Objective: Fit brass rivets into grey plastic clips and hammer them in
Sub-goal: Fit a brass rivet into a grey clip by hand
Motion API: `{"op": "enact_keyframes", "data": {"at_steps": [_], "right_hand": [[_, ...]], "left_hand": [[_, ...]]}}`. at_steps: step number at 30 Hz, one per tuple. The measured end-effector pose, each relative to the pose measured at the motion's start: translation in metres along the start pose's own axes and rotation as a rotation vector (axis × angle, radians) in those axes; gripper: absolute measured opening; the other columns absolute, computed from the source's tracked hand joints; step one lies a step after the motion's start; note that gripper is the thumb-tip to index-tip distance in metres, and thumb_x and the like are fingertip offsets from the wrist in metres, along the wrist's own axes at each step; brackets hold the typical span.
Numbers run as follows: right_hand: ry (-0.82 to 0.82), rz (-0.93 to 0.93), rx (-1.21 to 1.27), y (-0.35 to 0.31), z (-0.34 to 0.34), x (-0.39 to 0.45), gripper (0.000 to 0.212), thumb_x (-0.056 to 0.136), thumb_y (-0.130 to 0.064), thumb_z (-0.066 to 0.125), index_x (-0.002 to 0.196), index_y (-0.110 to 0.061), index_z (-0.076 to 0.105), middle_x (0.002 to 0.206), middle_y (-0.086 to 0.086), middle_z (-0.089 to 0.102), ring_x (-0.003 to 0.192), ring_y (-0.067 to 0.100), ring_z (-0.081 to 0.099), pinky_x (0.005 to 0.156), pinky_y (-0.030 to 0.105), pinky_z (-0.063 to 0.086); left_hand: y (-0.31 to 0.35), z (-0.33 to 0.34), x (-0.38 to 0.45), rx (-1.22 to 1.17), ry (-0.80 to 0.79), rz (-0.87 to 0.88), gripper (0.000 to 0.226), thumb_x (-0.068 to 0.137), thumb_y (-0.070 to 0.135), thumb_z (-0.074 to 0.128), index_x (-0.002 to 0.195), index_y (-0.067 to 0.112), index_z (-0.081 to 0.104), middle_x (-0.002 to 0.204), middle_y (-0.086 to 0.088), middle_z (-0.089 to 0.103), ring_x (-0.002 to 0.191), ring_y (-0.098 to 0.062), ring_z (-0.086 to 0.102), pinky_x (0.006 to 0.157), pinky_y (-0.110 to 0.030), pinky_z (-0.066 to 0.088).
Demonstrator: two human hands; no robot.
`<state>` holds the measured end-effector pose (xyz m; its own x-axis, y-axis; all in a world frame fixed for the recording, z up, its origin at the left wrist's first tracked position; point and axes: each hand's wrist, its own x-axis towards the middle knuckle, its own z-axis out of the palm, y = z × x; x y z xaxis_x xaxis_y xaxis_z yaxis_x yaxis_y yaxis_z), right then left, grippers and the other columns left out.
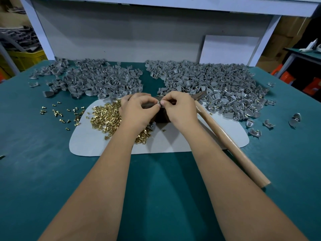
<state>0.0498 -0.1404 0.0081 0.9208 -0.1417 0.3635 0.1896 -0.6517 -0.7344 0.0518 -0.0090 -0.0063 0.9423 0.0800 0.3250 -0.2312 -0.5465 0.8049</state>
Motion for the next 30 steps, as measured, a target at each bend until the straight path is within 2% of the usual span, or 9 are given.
{"op": "enact_keyframes", "data": {"at_steps": [3, 7, 10, 16, 22, 30], "right_hand": [[0.006, 0.012, 0.050, 0.0024, 0.0026, -0.0026, 0.011, 0.087, -0.023, 0.065, 0.077, -0.026, 0.068, 0.084, -0.008, 0.068, 0.094, 0.019, 0.060, 0.089, 0.042, 0.047], [-0.016, 0.072, 0.240, 0.0035, -0.0034, -0.0010, 0.018, 0.094, -0.017, 0.054, 0.089, -0.018, 0.071, 0.086, -0.006, 0.068, 0.084, 0.010, 0.059, 0.075, 0.027, 0.045], [-0.018, 0.109, 0.315, 0.0035, -0.0046, -0.0002, 0.020, 0.096, -0.016, 0.052, 0.091, -0.017, 0.071, 0.089, -0.003, 0.069, 0.085, 0.011, 0.060, 0.076, 0.027, 0.047], [-0.062, 0.060, 0.257, 0.0046, -0.0059, 0.0005, 0.014, 0.091, -0.017, 0.058, 0.089, -0.016, 0.072, 0.089, -0.005, 0.068, 0.090, 0.012, 0.061, 0.083, 0.030, 0.048], [-0.057, -0.007, 0.165, 0.0065, -0.0048, 0.0002, 0.006, 0.086, -0.014, 0.066, 0.083, -0.018, 0.071, 0.082, -0.009, 0.065, 0.083, 0.010, 0.058, 0.074, 0.025, 0.045], [0.003, -0.019, 0.067, 0.0029, -0.0001, 0.0001, 0.019, 0.085, -0.013, 0.067, 0.071, -0.027, 0.063, 0.073, -0.012, 0.061, 0.077, 0.013, 0.058, 0.070, 0.029, 0.046]], "left_hand": [[-0.0005, -0.0013, 0.0011, -0.027, -0.006, -0.008, 0.014, 0.083, 0.038, 0.073, 0.076, 0.048, 0.064, 0.104, 0.022, 0.057, 0.129, -0.025, 0.029, 0.110, -0.047, 0.026], [-0.0004, -0.0017, 0.0013, -0.067, -0.019, -0.012, 0.017, 0.083, 0.038, 0.073, 0.073, 0.048, 0.064, 0.107, 0.022, 0.058, 0.129, -0.023, 0.029, 0.110, -0.049, 0.026], [0.0000, -0.0026, 0.0012, -0.085, -0.025, -0.029, 0.015, 0.083, 0.038, 0.073, 0.074, 0.047, 0.065, 0.108, 0.022, 0.058, 0.130, -0.022, 0.028, 0.110, -0.049, 0.026], [0.0002, -0.0034, 0.0016, -0.048, -0.034, -0.024, 0.015, 0.084, 0.039, 0.072, 0.077, 0.049, 0.063, 0.104, 0.026, 0.056, 0.130, -0.023, 0.027, 0.111, -0.047, 0.023], [-0.0003, -0.0028, 0.0012, -0.029, -0.021, -0.018, 0.017, 0.082, 0.039, 0.073, 0.076, 0.051, 0.062, 0.102, 0.025, 0.056, 0.130, -0.023, 0.027, 0.110, -0.047, 0.025], [0.0008, -0.0027, -0.0010, -0.027, -0.018, -0.023, 0.014, 0.082, 0.042, 0.074, 0.077, 0.049, 0.063, 0.103, 0.025, 0.057, 0.128, -0.022, 0.028, 0.109, -0.048, 0.028]]}}
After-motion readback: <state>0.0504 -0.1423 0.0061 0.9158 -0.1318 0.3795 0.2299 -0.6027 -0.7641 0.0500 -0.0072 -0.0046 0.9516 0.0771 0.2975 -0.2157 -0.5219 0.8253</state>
